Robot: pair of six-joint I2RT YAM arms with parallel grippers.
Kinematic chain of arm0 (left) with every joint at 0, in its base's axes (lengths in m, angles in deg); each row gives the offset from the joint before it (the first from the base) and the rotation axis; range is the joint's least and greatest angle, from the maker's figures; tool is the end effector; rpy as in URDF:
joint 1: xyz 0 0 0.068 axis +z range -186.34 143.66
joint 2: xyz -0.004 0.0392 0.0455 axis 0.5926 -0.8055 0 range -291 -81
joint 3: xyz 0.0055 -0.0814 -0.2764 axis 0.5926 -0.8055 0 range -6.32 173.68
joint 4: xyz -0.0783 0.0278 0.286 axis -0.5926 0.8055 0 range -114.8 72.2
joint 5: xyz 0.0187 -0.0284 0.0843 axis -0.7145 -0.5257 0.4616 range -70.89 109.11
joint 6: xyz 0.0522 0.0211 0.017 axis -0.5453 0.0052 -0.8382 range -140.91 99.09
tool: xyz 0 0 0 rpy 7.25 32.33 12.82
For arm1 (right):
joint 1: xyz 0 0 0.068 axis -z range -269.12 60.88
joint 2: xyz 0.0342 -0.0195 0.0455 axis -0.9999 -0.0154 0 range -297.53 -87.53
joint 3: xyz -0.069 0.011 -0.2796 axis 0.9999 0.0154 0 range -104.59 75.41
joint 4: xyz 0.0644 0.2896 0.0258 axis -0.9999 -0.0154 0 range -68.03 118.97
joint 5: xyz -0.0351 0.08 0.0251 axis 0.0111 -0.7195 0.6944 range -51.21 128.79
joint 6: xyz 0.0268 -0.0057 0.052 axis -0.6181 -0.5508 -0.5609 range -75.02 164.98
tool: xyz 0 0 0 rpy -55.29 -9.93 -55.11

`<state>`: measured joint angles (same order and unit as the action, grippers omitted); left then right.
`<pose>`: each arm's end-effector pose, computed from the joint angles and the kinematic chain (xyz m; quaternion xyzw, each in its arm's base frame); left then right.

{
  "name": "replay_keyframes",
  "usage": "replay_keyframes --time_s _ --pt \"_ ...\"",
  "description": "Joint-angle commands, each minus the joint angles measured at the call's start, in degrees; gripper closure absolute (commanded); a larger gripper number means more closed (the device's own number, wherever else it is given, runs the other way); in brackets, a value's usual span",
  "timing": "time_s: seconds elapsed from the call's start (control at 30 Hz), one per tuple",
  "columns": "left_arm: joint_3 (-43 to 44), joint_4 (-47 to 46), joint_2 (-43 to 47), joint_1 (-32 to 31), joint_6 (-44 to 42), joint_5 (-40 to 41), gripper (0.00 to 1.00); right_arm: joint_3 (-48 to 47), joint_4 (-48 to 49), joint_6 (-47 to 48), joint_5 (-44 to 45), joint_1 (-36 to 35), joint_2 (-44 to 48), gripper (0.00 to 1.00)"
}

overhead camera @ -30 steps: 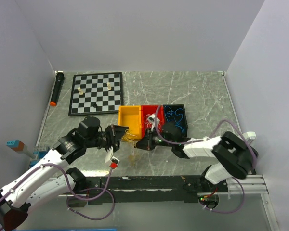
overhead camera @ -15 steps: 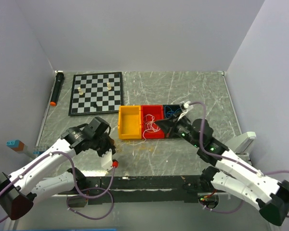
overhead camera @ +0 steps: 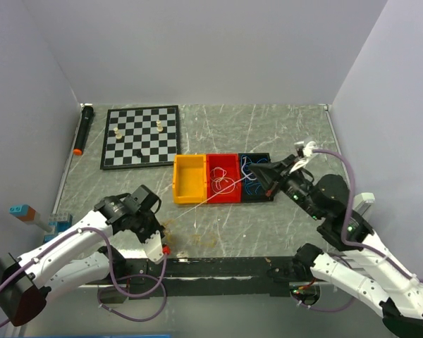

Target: Untangle the cables

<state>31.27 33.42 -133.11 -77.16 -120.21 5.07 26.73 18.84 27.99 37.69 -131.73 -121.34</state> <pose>0.1232 -0.1201 0.2112 0.9287 0.3174 -0.0327 0.1888 0.1188 0.1105 0.4096 -0.1571 0.6588 0.3713 0.6352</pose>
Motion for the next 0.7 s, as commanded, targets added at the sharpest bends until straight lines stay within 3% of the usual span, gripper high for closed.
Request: replay_keyframes --time_s 0.0,0.4,0.47,0.5,0.67 --pt "-4.27 1.47 0.26 0.12 -1.15 3.31 0.97 -7.9 -1.2 6.26 8.3 0.25 3.13 1.0" --pt "-4.1 -0.65 -3.08 0.12 1.66 3.5 0.85 -14.85 1.08 11.54 9.89 0.25 -0.9 1.0" --pt "-3.92 -0.74 -3.6 0.04 2.62 3.41 0.78 -16.09 1.34 11.89 10.59 0.33 -1.7 1.0" --pt "-3.92 -0.39 -3.87 0.21 2.63 3.5 0.67 -16.35 2.65 12.42 10.68 0.33 -1.71 1.0" --pt "-4.71 -1.61 -4.31 0.21 2.89 3.59 0.68 -21.0 2.75 14.09 9.46 0.33 -4.25 1.0"
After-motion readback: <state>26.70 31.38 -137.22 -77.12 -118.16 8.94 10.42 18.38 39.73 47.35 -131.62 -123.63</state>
